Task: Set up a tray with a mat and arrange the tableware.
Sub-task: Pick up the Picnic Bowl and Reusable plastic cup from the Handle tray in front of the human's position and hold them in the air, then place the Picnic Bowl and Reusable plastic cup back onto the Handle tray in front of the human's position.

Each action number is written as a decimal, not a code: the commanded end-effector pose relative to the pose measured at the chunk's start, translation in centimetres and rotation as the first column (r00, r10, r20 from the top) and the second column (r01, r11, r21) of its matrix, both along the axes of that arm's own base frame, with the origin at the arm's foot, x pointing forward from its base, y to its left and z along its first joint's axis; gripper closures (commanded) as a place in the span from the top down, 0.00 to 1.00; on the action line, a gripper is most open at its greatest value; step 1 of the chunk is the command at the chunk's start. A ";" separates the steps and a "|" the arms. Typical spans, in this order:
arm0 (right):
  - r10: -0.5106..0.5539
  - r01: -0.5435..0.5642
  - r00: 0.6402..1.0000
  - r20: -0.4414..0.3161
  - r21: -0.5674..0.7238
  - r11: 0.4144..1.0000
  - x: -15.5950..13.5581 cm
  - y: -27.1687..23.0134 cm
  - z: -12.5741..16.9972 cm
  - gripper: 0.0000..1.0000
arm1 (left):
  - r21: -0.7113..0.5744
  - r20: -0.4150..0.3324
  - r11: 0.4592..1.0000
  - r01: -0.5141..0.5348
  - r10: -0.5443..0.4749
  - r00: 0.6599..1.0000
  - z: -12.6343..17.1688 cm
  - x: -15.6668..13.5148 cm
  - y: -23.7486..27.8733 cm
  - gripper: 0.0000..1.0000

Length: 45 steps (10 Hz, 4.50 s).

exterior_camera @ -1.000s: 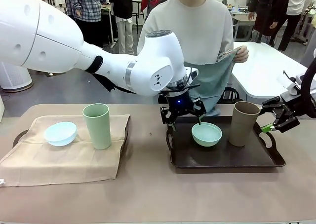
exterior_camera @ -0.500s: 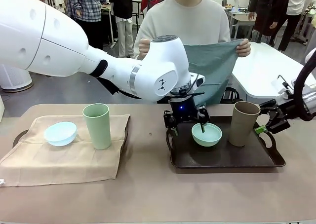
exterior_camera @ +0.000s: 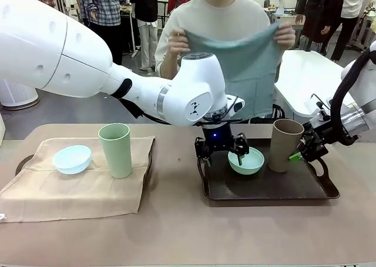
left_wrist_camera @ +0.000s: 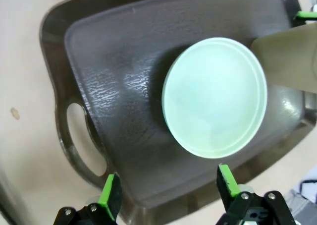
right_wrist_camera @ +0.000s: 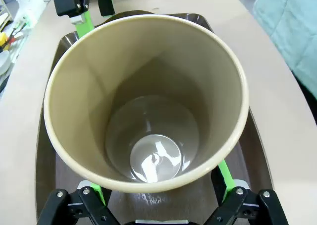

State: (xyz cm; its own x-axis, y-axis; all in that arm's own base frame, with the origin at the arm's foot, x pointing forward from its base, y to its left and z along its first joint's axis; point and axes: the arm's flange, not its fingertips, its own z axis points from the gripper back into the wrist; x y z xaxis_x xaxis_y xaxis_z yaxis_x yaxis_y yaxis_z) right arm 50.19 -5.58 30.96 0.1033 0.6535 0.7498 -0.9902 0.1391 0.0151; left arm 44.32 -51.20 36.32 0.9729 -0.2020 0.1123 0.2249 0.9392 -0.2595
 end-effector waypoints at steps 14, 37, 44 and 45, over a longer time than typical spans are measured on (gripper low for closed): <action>0.070 -0.073 0.986 -0.150 -0.015 0.997 0.1 3.2 -1.9 1.00 | -0.052 0.055 0.998 -0.027 0.029 0.998 -2.2 5.0 -2.7 1.00; -0.031 0.032 0.999 0.034 -0.038 0.999 -10.8 2.0 23.6 0.20 | -0.012 0.285 0.991 -0.135 0.133 0.949 21.9 -4.3 0.2 0.00; -0.021 0.023 0.998 0.066 -0.025 0.999 -10.4 1.6 24.2 0.20 | -0.018 0.242 0.996 -0.088 0.090 0.966 21.8 -3.6 0.1 0.00; -0.021 0.023 0.998 0.066 -0.025 0.999 -10.4 1.6 24.2 0.20 | -0.018 0.242 0.996 -0.088 0.090 0.966 21.8 -3.6 0.1 0.00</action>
State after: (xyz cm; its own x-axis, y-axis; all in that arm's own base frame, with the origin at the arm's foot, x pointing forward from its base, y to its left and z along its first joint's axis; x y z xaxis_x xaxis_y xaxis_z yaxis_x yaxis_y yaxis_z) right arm 39.61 -4.05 55.37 0.0641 0.6639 0.7451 -0.9862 0.1562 -0.0544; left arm 40.76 -51.34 57.74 0.9324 -0.1050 0.3459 0.1868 0.9592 -0.2124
